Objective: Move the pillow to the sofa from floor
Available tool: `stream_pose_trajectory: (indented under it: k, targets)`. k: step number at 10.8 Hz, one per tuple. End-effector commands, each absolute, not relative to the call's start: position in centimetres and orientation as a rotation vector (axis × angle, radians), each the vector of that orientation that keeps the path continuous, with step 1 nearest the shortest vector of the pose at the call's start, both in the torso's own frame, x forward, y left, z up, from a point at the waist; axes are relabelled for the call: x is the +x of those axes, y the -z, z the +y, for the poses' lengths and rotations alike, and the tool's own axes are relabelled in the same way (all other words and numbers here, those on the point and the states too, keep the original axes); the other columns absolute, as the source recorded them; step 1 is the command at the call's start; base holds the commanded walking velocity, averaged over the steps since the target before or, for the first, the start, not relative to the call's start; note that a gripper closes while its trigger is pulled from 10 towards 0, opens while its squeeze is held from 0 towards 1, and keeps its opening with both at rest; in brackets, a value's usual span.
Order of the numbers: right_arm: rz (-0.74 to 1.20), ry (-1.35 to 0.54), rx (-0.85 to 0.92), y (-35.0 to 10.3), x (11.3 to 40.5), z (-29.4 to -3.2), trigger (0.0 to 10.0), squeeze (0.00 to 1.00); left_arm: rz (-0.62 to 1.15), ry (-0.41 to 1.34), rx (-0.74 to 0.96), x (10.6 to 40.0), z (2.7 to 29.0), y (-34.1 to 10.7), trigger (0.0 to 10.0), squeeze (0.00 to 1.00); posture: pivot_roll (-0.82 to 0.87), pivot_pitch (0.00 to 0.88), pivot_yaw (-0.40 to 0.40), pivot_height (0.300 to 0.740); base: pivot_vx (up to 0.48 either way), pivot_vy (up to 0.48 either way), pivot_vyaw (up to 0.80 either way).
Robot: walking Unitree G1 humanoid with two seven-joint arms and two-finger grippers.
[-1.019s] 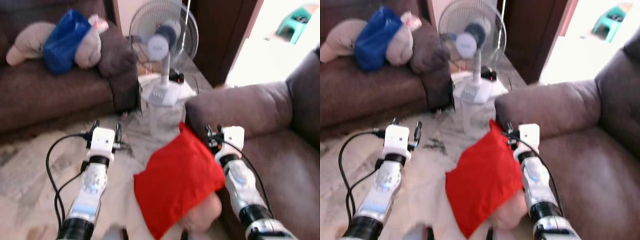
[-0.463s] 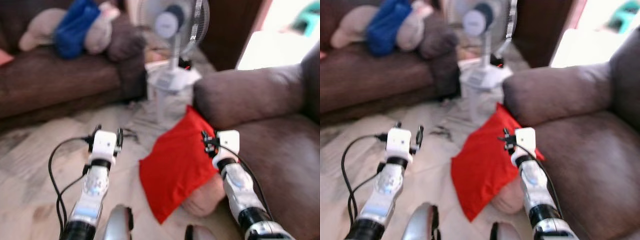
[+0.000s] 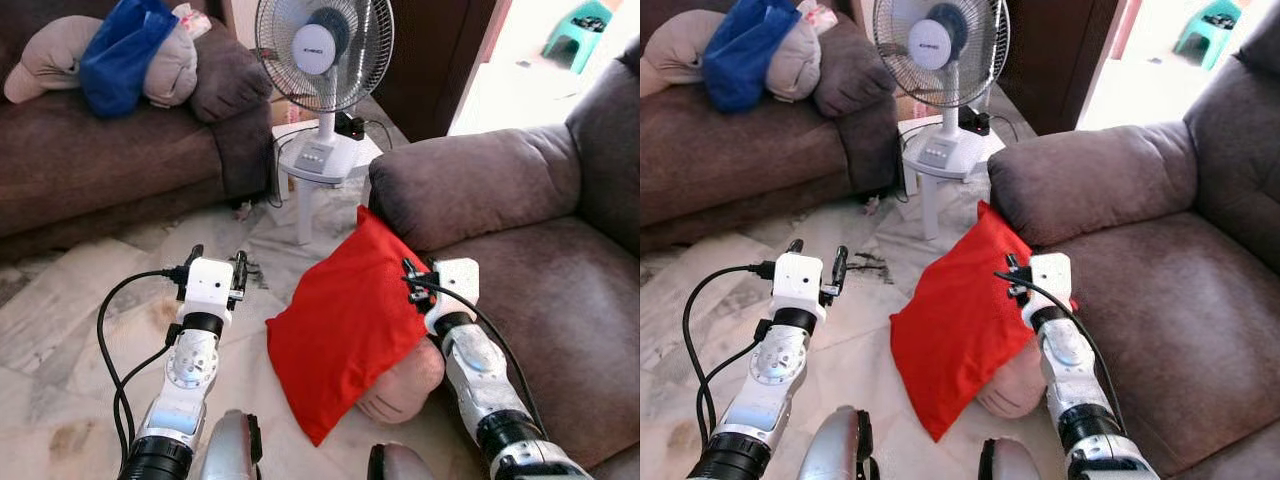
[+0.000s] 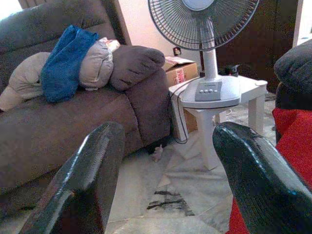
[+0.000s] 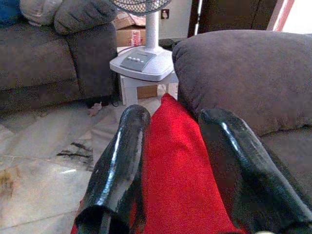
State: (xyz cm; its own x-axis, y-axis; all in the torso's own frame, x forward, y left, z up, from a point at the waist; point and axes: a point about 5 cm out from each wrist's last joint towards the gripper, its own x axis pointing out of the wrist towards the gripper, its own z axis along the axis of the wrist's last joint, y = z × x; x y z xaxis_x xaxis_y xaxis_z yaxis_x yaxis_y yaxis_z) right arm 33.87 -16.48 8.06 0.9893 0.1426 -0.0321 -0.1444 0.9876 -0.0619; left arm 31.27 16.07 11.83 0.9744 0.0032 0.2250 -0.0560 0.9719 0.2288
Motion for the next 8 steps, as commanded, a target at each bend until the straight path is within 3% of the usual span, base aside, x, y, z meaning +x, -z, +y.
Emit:
stream_pose_trajectory:
  k: [1, 2, 8]
  targets:
    - [0.061, -0.161, -0.072, -7.48, 33.64, -16.27, 10.0, 0.0, -0.221, -0.037, 0.212, 31.4, 16.18, -12.05, 10.0, 0.0, 0.01, 0.113, -0.042, 0.569, 0.0, 0.0, 0.0]
    - [0.045, -0.177, -0.067, -7.55, 33.55, -15.94, 10.0, 0.0, -0.219, -0.041, 0.195, 31.47, 16.28, -12.09, 10.0, 0.0, 0.02, 0.114, -0.042, 0.55, 0.0, 0.0, 0.0]
    - [0.052, -0.197, -0.07, -7.4, 33.45, -15.84, 10.0, 0.0, -0.215, -0.014, 0.168, 31.46, 15.78, -12.18, 10.0, 0.0, 0.02, 0.116, -0.043, 0.55, 0.0, 0.0, 0.0]
